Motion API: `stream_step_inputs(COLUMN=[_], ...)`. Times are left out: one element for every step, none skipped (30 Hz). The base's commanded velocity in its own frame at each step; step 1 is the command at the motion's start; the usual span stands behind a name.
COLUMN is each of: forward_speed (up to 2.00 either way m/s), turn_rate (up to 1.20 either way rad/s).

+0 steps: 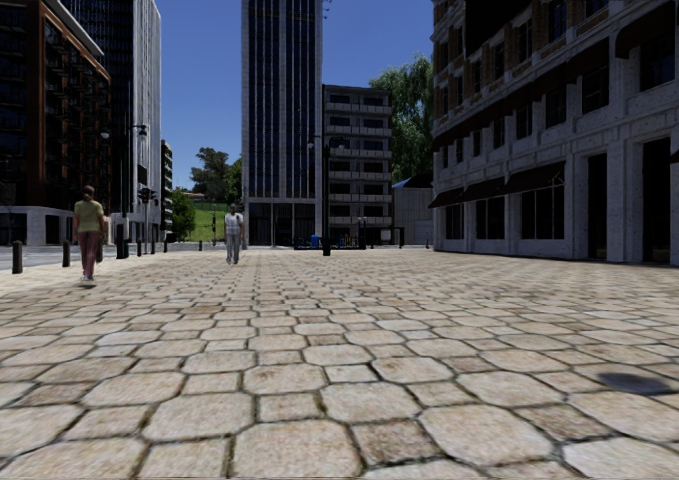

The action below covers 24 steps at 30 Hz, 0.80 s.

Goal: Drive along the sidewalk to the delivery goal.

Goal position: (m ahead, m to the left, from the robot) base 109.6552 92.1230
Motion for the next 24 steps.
stream_step_inputs(forward_speed=[2.00,2.00,2.00,2.00,2.00,2.00,2.00,2.00,2.00,2.00,2.00,2.00,2.00,2.00,2.00,2.00,2.00,2.00,2.00,2.00,2.00,2.00,2.00,2.00], turn_rate=[0.00,0.00,0.00,0.00,0.00,0.00,0.00,0.00,0.00,0.00,0.00,0.00,0.00,0.00,0.00,0.00,0.00,0.00,0.00,0.00,0.00,0.00,0.00,0.00])
